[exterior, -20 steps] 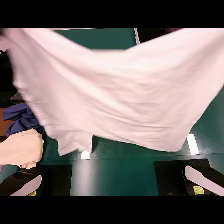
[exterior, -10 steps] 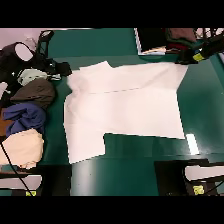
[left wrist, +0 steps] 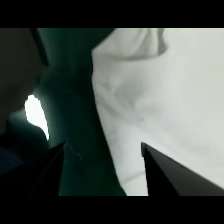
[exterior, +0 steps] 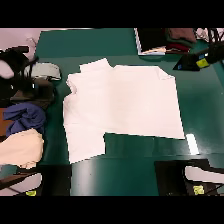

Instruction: Fold the shirts.

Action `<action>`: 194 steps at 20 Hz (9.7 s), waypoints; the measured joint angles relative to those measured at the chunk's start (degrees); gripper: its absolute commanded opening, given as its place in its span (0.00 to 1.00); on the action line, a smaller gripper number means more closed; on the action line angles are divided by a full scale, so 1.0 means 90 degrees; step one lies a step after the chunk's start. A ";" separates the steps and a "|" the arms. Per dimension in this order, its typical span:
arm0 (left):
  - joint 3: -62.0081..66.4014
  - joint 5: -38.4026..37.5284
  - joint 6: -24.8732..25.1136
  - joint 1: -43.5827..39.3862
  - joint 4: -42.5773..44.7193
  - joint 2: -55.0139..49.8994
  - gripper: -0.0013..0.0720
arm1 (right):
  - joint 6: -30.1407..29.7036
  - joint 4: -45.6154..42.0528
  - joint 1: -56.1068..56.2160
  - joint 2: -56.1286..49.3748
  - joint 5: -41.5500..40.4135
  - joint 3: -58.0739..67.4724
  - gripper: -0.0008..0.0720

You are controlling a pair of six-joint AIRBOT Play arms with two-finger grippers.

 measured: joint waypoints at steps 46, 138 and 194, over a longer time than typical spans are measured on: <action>-0.2193 0.1222 0.0457 -0.0544 -0.1790 0.1583 0.05 | -0.0233 -0.0294 -0.0831 0.1797 -0.1105 -0.5445 0.03; -0.3728 0.0699 -0.0736 -0.0544 -0.1518 0.2076 0.05 | -0.0080 -0.1173 -0.2152 0.2441 -0.0226 -0.6256 0.76; 0.0250 0.1991 -0.0673 -0.1843 -0.1054 -0.0600 0.05 | -0.1117 0.1180 -0.1695 -0.1783 -0.0345 -0.2557 0.45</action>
